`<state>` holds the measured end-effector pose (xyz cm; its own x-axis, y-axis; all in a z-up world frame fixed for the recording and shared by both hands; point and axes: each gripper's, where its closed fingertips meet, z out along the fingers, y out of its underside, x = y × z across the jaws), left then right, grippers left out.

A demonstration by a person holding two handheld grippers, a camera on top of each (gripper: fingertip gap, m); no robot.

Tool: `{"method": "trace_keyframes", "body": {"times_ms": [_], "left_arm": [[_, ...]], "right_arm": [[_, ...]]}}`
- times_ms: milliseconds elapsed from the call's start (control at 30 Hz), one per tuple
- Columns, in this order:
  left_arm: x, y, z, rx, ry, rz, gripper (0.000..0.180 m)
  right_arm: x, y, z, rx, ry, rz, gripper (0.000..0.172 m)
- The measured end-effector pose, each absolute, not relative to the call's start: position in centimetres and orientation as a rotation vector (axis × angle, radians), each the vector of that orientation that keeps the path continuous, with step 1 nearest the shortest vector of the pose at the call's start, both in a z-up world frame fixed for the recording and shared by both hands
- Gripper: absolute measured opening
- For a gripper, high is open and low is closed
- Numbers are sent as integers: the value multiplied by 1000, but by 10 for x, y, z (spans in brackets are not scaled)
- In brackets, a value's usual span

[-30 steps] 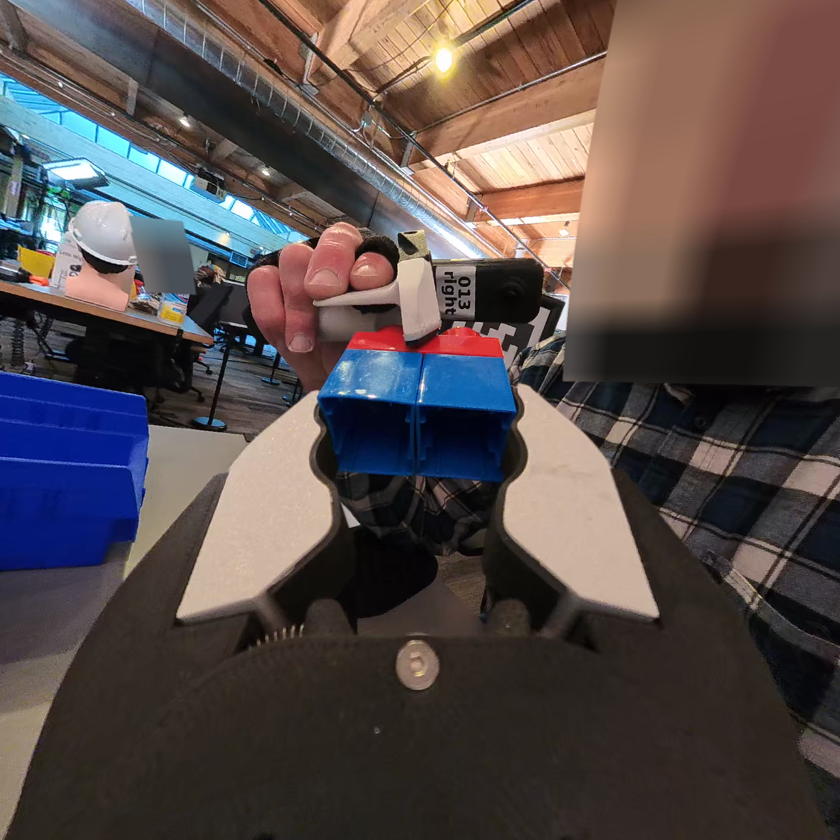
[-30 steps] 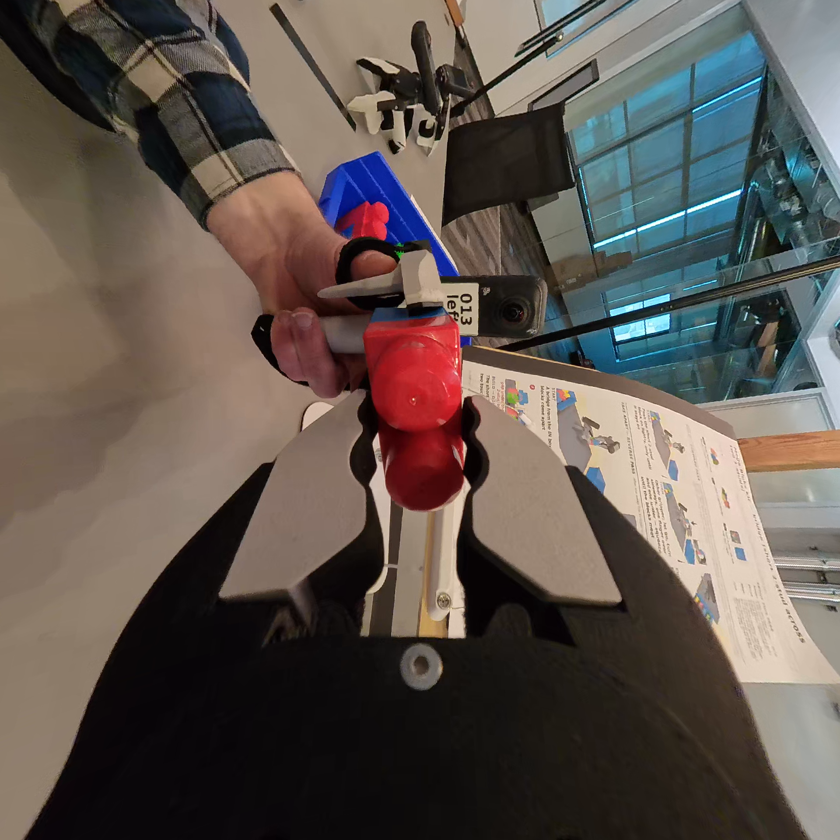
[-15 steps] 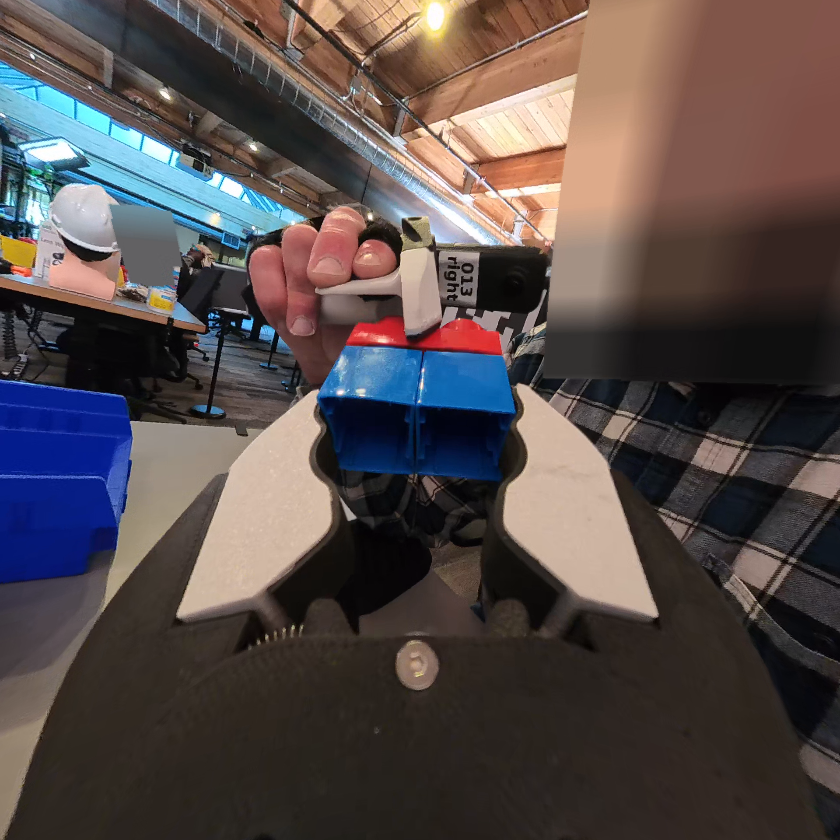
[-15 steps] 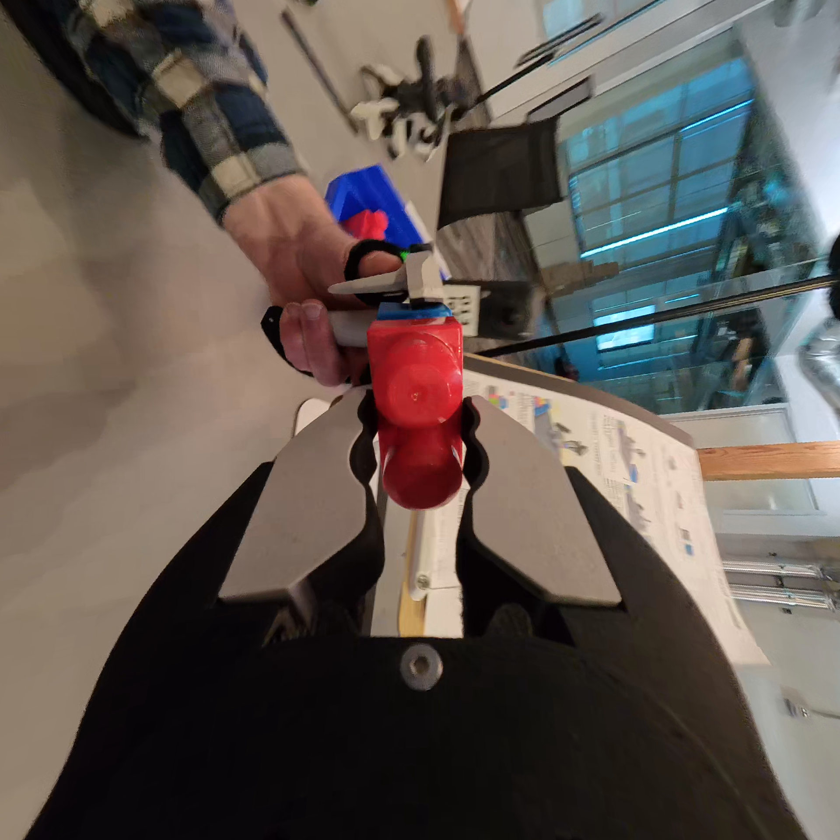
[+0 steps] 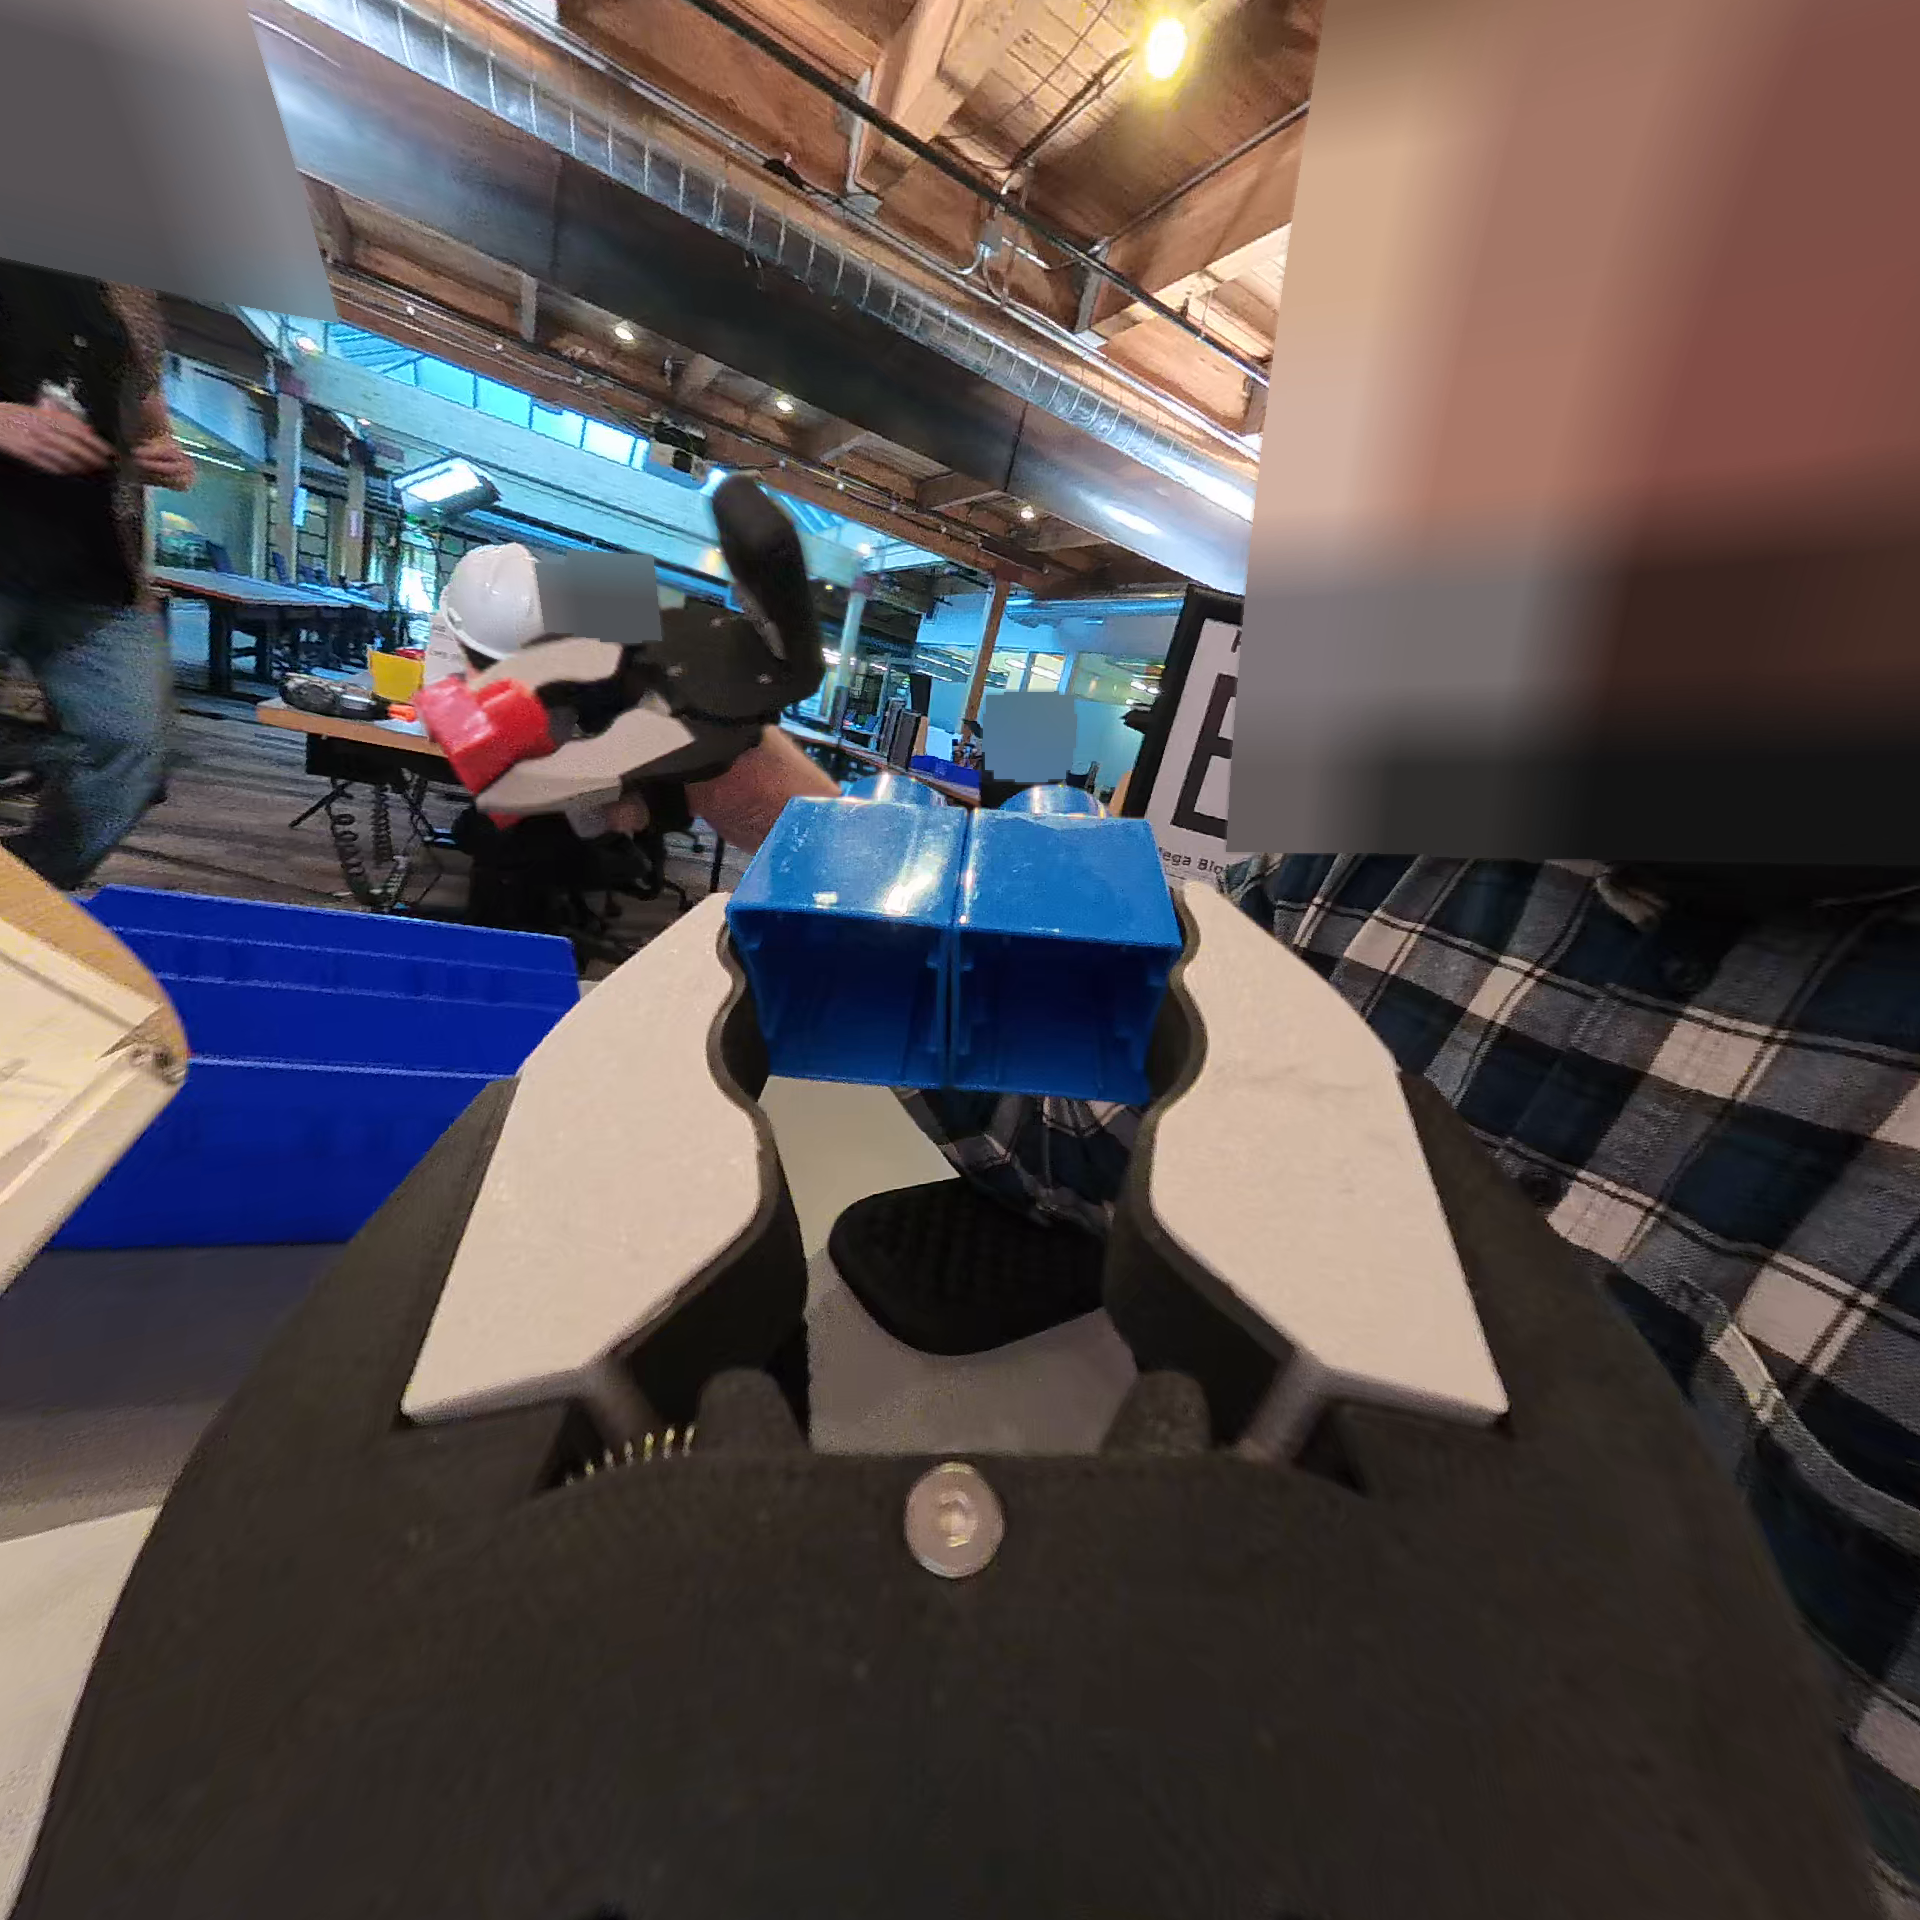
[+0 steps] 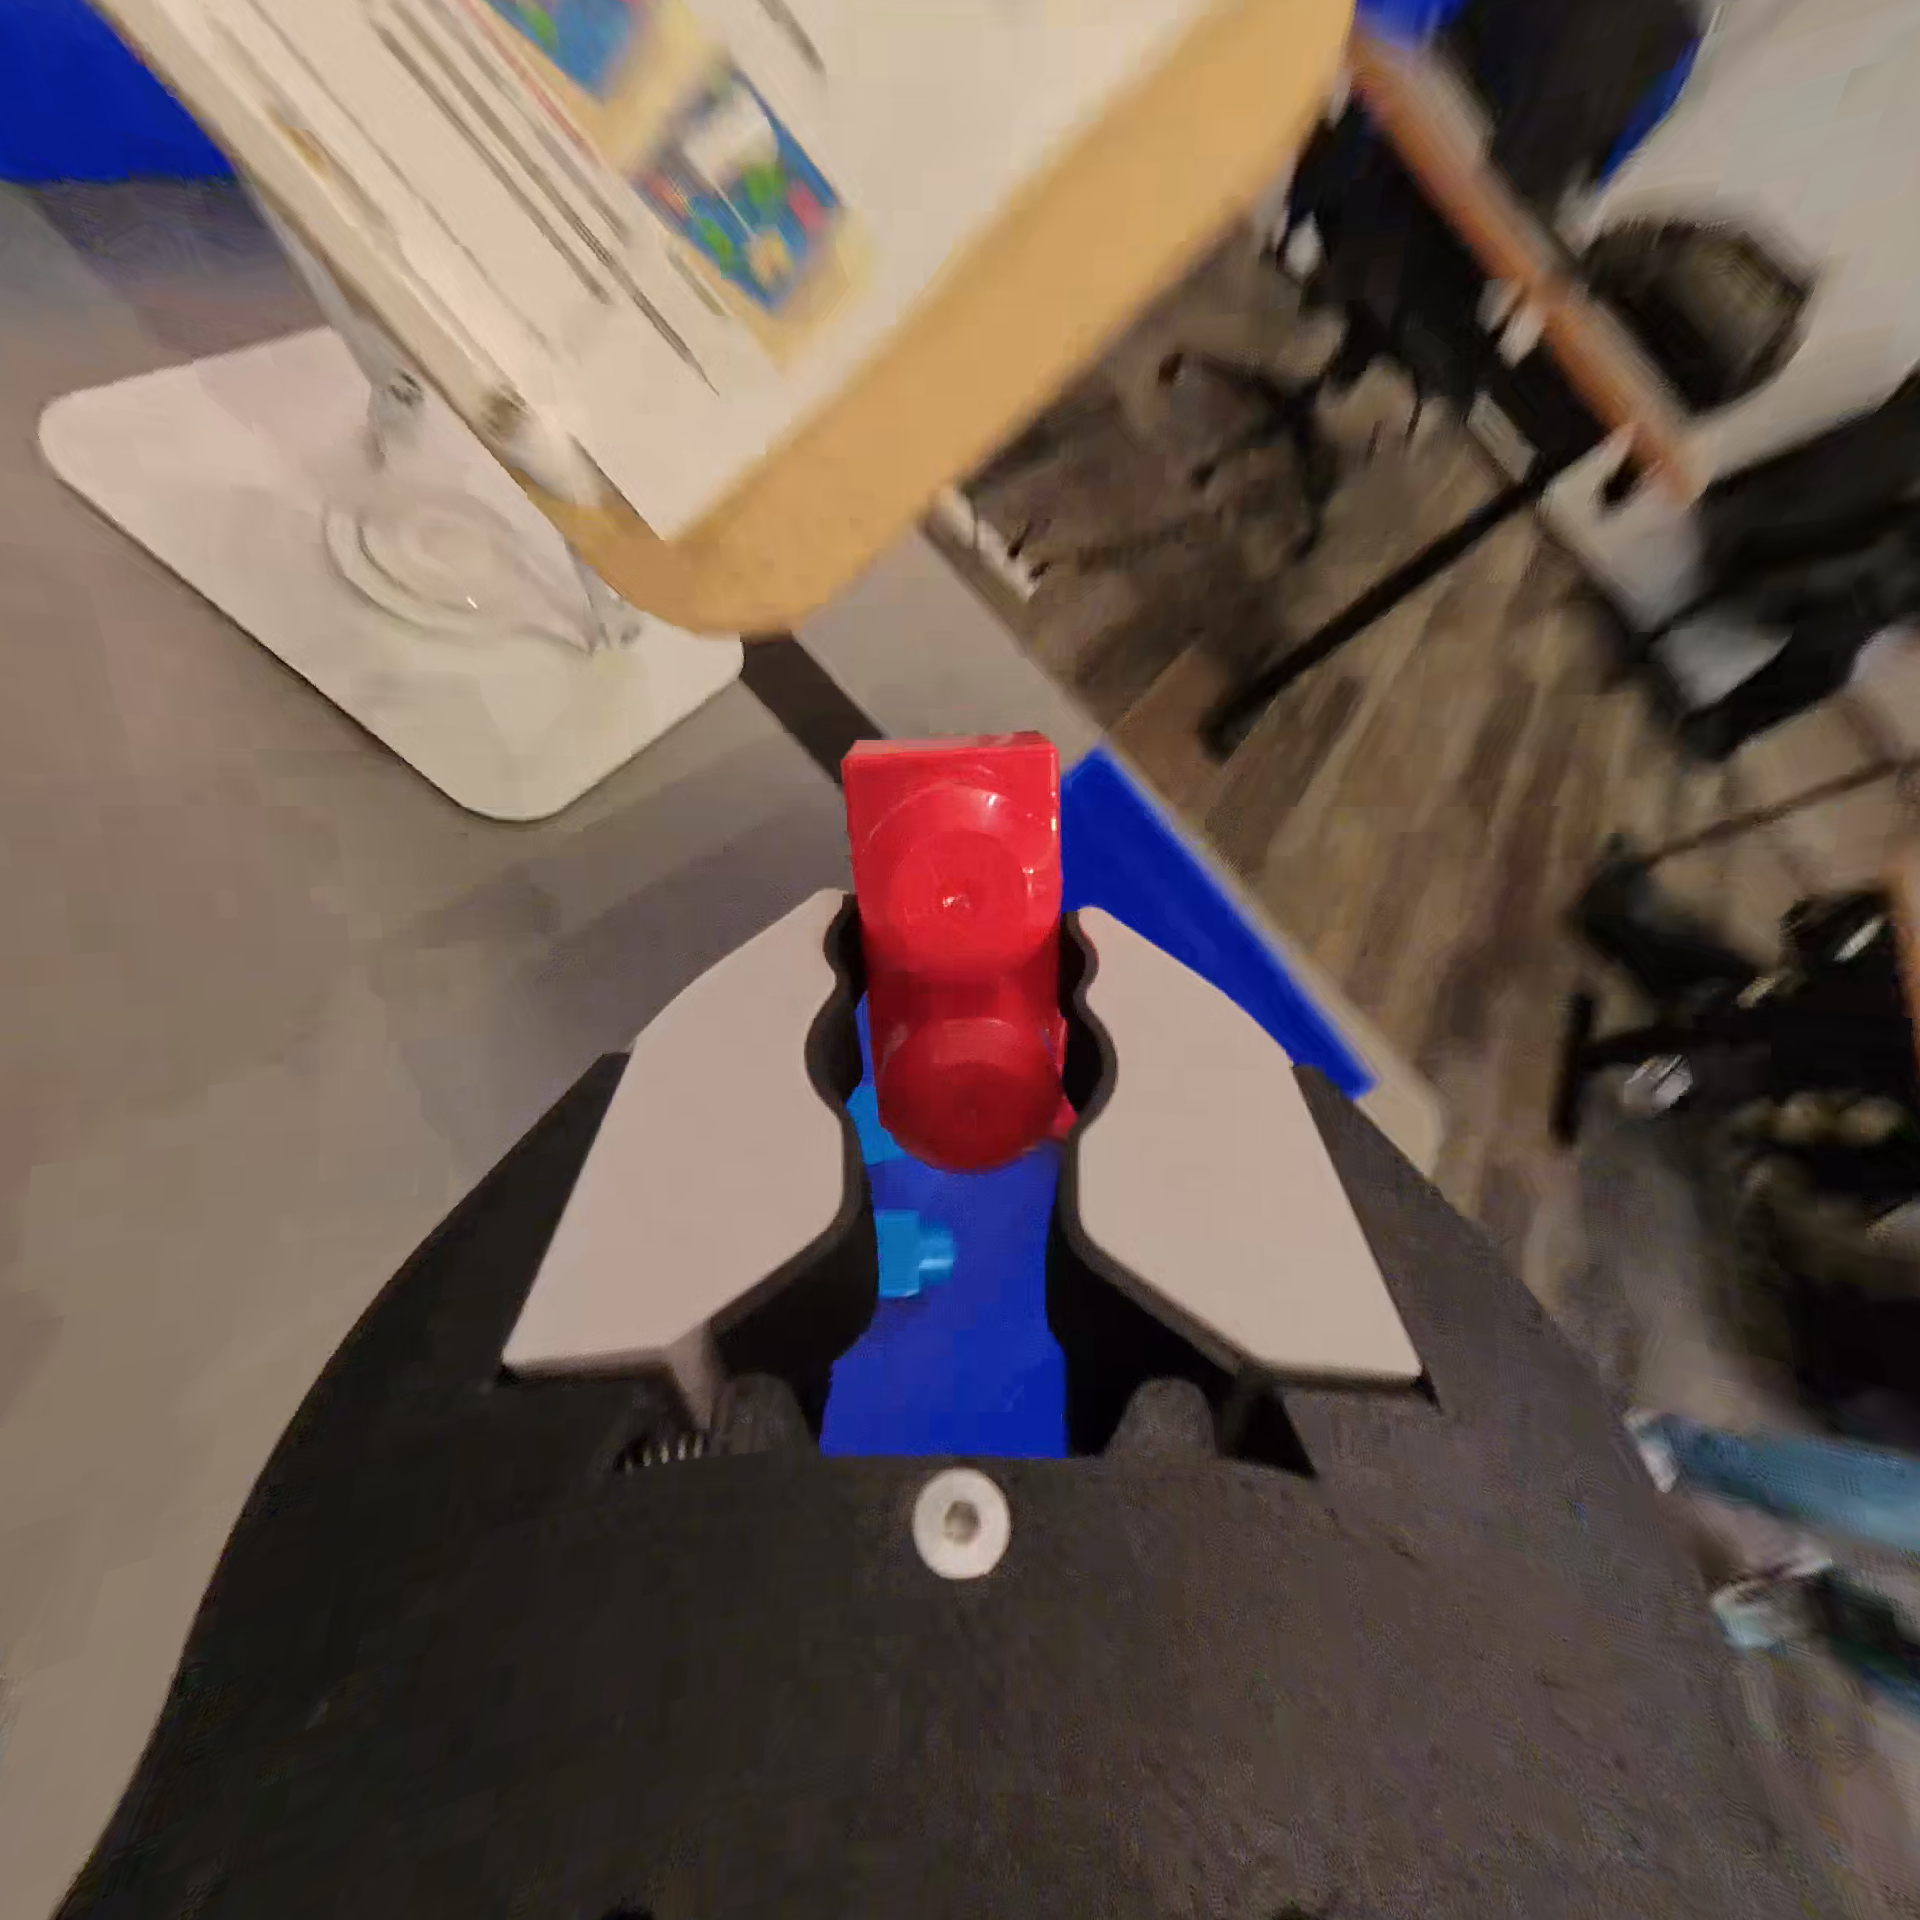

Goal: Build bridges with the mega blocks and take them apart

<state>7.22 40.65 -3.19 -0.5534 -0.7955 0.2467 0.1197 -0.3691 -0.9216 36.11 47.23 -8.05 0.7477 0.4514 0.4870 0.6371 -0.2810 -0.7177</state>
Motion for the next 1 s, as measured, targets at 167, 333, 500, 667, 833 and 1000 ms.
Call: {"method": "trace_keyframes", "body": {"times_ms": [167, 333, 500, 667, 833, 1000], "left_arm": [[79, 420, -48, -1017, 1234, -1901, 73], [86, 419, -57, -1049, 1262, -1867, 73], [91, 423, -61, -1075, 1257, -1780, 73], [94, 434, -61, -1074, 1259, -1468, 72], [91, 444, -53, -1025, 1236, -1114, 72], [88, 440, -46, -905, 1259, -807, 73]], "right_arm": [[419, 498, -168, -2272, -590, -122, 36], [463, 507, -230, -2467, -342, -94, 60], [459, 513, -185, -2318, -298, -123, 68], [325, 490, -60, -1859, -553, 335, 48], [183, 451, -29, -1687, -819, 827, 52], [117, 438, -35, -1606, -823, 1357, 59]]}}
